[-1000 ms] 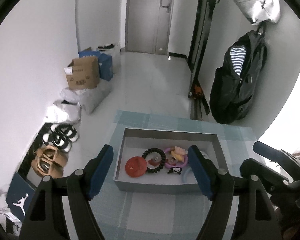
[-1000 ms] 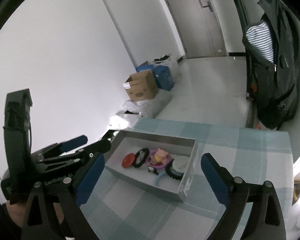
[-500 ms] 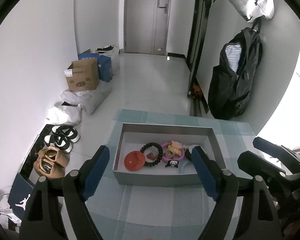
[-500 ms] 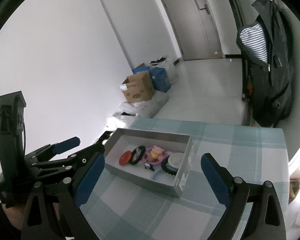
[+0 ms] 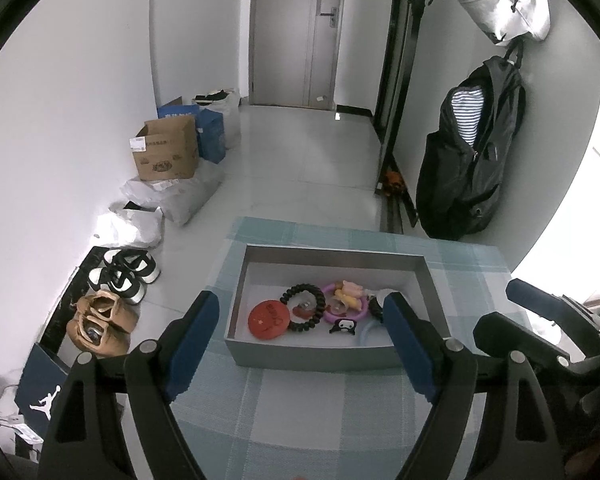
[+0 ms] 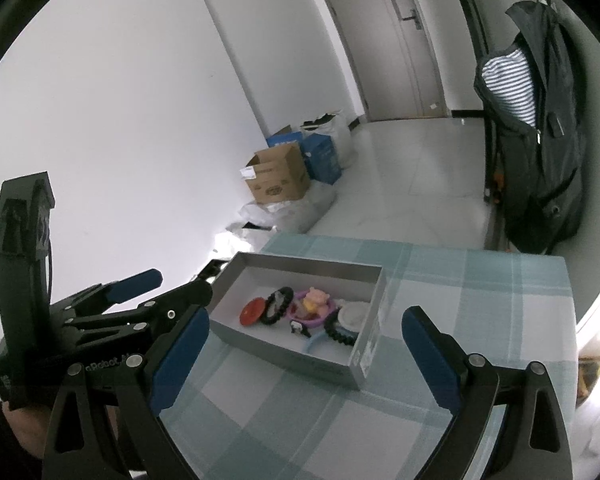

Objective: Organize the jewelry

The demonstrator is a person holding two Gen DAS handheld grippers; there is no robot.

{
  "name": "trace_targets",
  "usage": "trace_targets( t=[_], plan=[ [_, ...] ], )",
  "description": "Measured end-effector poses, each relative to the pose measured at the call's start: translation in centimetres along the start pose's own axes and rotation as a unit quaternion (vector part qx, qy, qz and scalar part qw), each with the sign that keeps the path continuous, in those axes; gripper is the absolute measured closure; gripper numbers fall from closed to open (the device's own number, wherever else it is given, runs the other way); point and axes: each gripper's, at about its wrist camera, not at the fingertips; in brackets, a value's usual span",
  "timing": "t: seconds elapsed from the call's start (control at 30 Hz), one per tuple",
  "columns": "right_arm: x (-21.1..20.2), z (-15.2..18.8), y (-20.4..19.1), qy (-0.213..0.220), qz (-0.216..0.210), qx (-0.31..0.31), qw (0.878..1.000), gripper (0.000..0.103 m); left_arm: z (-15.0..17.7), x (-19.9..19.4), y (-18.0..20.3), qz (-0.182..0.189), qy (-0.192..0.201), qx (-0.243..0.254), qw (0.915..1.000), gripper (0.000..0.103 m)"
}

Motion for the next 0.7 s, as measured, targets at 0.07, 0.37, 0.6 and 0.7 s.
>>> trace_targets(
  t=[0.07,0.37,0.6,0.7],
  plan=[
    [-0.08,0.06,0.02,0.001,0.0,-0.001,1.0,0.005,0.04,-0.08,0.11,-0.001,0.001,0.0,1.0,0.022],
    [-0.22,0.04,0.04,0.002,0.003,0.003,1.0,0.005,-0.02,0.0,-0.02,-0.004,-0.004,-0.005,1.0,0.022],
    [-0.19,0.05,-0.02,0.001,0.004,0.003,1.0,0.005,0.02,0.05,-0.03,-0.01,-0.005,-0.007,0.9999,0.022],
    [-0.24,0.01,-0.05,0.002,0.005,0.005,1.0,0.005,0.01,0.08,-0.15,-0.006,-0.006,-0.011,0.9999,0.022]
  ],
)
Point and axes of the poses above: each gripper's, at about its wrist camera, not at the fingertips, and x roughly the way its jaws point, y to its right, z to its underside, and after that the axes turned 1 degree about z, right-handed
